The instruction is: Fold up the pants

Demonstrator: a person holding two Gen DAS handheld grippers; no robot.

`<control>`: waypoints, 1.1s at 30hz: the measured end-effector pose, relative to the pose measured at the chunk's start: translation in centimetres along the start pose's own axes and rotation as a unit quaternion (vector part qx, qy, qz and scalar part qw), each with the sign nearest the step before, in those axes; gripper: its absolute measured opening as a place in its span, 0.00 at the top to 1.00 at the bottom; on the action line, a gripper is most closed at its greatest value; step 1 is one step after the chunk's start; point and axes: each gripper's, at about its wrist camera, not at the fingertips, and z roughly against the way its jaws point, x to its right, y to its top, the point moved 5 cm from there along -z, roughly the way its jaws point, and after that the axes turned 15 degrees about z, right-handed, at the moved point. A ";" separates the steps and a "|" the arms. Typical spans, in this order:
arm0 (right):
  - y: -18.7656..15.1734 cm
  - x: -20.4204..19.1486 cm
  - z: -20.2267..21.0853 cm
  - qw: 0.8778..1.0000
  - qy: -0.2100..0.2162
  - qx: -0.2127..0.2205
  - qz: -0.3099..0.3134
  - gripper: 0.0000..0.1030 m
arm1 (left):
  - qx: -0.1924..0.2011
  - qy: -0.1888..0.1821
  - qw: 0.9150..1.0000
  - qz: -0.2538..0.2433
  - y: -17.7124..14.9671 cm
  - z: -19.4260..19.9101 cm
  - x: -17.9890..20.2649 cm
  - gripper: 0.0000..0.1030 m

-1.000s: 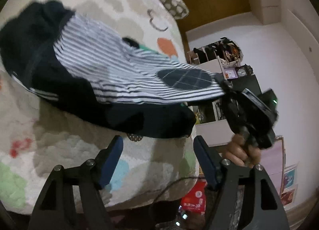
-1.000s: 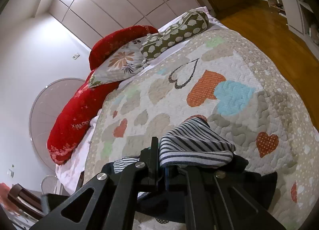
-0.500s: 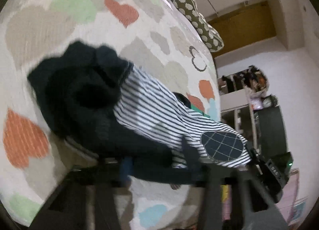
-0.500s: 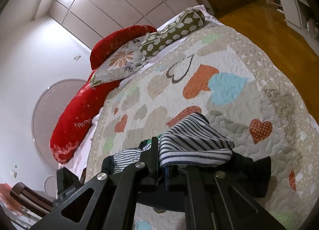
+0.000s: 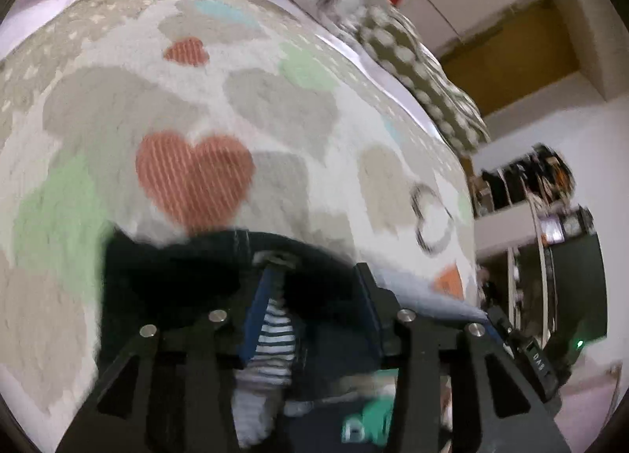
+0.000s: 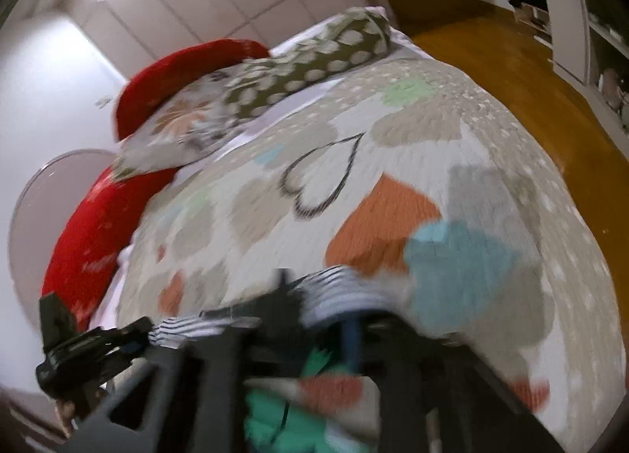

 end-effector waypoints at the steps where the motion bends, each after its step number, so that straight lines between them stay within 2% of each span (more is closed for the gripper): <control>1: 0.7 0.6 -0.9 1.000 -0.013 -0.002 -0.003 0.39 | 0.001 -0.005 1.000 0.005 0.4 0.1 -0.1 0.54; 4: 2.3 2.7 -2.6 0.998 -0.062 0.001 -0.001 0.38 | -0.007 -0.041 0.999 0.007 1.1 1.5 -0.2 0.46; 7: 2.6 4.7 -2.2 0.997 -0.072 0.007 -0.006 0.37 | -0.006 -0.052 0.999 -0.011 0.5 3.4 -0.5 0.36; 11: 1.2 7.5 0.1 0.996 -0.083 0.015 -0.029 0.35 | 0.011 -0.010 0.998 -0.055 -1.7 6.4 -2.3 0.34; 13: 0.0 8.4 0.6 0.995 -0.097 0.005 -0.031 0.35 | 0.023 0.010 0.997 -0.075 -3.0 7.7 -3.4 0.33; 17: -1.9 9.0 -0.4 0.994 -0.100 -0.019 -0.031 0.35 | 0.033 0.044 0.995 -0.078 -5.1 9.1 -6.1 0.32; 18: -2.2 8.8 -1.0 0.995 -0.095 -0.026 -0.028 0.40 | 0.030 0.051 0.996 -0.071 -5.6 9.3 -7.0 0.32; 19: -2.3 8.5 -1.4 0.996 -0.083 -0.030 -0.023 0.72 | 0.028 0.054 0.996 -0.062 -6.0 9.3 -7.8 0.32; 20: -2.3 8.2 -1.7 0.997 -0.071 -0.037 -0.020 0.87 | 0.027 0.059 0.996 -0.054 -6.2 9.2 -8.6 0.32; 22: -2.3 8.2 -1.3 0.996 -0.084 -0.032 -0.025 0.87 | 0.028 0.083 0.995 -0.044 -6.7 8.6 -10.2 0.30; 24: -2.6 9.0 -0.6 0.990 -0.130 -0.042 -0.030 0.87 | 0.026 0.100 0.994 -0.042 -7.4 7.9 -11.4 0.30; 25: -2.7 9.3 -0.4 0.988 -0.142 -0.044 -0.032 0.86 | 0.021 0.102 0.994 -0.045 -7.6 7.6 -11.6 0.30; 27: -3.2 9.8 0.6 0.985 -0.162 -0.045 -0.033 0.76 | 0.010 0.108 0.992 -0.065 -8.5 6.6 -11.7 0.25; 28: -3.5 9.8 1.3 0.986 -0.158 -0.041 -0.035 0.61 | 0.012 0.112 0.990 -0.080 -8.9 6.2 -11.5 0.20; 29: -3.9 9.8 2.5 0.988 -0.147 -0.027 -0.040 0.51 | 0.019 0.118 0.988 -0.102 -9.4 5.7 -11.2 0.16; 30: -4.5 9.6 3.9 0.990 -0.130 -0.009 -0.044 0.48 | 0.022 0.121 0.986 -0.115 -9.7 5.4 -10.9 0.10; 31: -5.2 9.4 5.0 0.992 -0.116 0.001 -0.044 0.41 | 0.024 0.123 0.984 -0.129 -9.9 5.0 -10.5 0.10; 33: -7.5 8.8 7.3 0.995 -0.091 0.005 -0.030 0.39 | 0.028 0.133 0.979 -0.155 -10.3 4.0 -10.0 0.11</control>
